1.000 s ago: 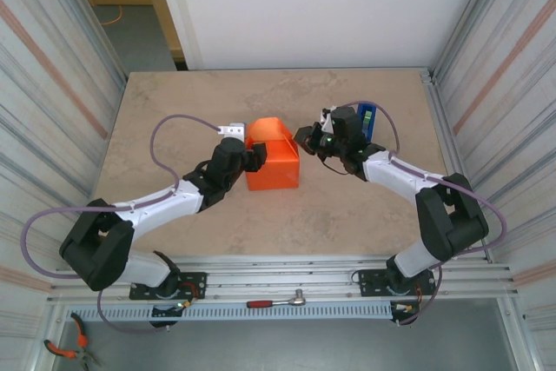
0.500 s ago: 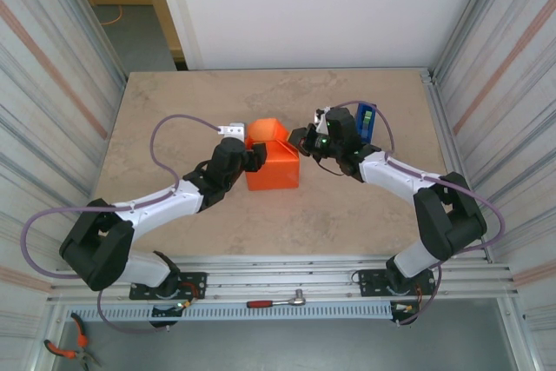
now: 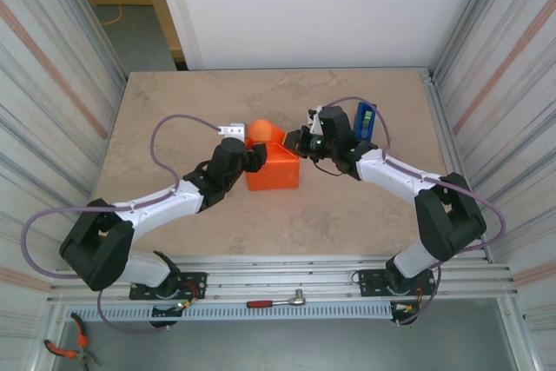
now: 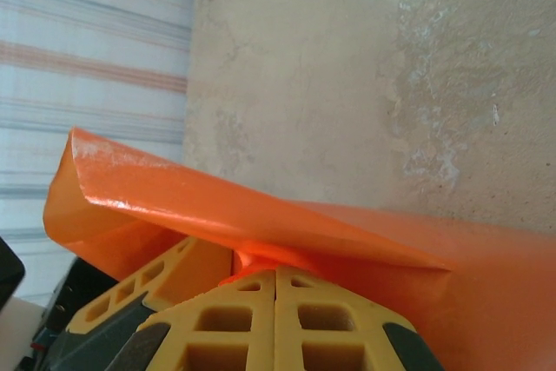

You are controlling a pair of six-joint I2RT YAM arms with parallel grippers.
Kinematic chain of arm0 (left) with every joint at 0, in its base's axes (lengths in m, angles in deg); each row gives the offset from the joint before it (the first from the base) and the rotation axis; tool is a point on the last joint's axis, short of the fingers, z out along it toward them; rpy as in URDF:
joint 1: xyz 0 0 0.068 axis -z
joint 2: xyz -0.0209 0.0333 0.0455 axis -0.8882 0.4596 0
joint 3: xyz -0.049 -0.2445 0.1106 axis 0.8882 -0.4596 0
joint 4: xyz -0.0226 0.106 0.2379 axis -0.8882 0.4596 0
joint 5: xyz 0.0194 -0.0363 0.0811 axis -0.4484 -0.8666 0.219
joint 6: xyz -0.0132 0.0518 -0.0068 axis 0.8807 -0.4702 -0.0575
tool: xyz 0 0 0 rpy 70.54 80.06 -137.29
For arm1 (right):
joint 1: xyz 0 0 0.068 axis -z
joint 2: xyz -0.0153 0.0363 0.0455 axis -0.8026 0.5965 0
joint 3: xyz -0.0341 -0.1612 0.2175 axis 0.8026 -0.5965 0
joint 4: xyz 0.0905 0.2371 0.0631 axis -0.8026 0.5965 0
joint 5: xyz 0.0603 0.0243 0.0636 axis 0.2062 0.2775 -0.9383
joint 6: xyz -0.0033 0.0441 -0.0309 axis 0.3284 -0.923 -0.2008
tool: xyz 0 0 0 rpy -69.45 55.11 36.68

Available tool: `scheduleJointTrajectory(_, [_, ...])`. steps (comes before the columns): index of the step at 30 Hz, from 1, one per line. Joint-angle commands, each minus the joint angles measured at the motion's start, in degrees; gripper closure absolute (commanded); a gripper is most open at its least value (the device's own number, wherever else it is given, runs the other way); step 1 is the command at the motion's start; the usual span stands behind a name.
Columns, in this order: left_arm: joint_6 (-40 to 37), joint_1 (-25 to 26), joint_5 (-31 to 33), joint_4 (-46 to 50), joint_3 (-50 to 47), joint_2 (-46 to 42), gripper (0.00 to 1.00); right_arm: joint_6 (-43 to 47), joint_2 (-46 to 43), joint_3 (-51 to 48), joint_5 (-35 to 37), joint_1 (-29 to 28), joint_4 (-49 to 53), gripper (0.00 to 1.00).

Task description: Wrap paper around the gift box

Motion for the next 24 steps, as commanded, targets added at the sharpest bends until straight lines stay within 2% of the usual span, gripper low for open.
scheduleJointTrajectory(1, [-0.8, 0.3, 1.4, 3.3, 0.4, 0.6, 0.32, 6.2, -0.2, 2.2, 0.5, -2.2, 7.2, 1.00])
scheduleJointTrajectory(5, [-0.7, 0.3, 1.3, 3.5, 0.5, 0.8, 0.32, 9.6, -0.4, 3.2, 2.4, -3.7, 9.4, 1.00])
scheduleJointTrajectory(17, [-0.7, 0.4, 1.5, 3.8, 0.7, 0.7, 0.32, 9.7, -3.7, 0.7, 1.0, -4.5, 6.8, 1.00])
scheduleJointTrajectory(24, [-0.6, 0.4, 1.4, 3.7, 0.7, 0.8, 0.32, 9.9, -1.9, -0.3, 0.7, -4.3, 8.2, 1.00])
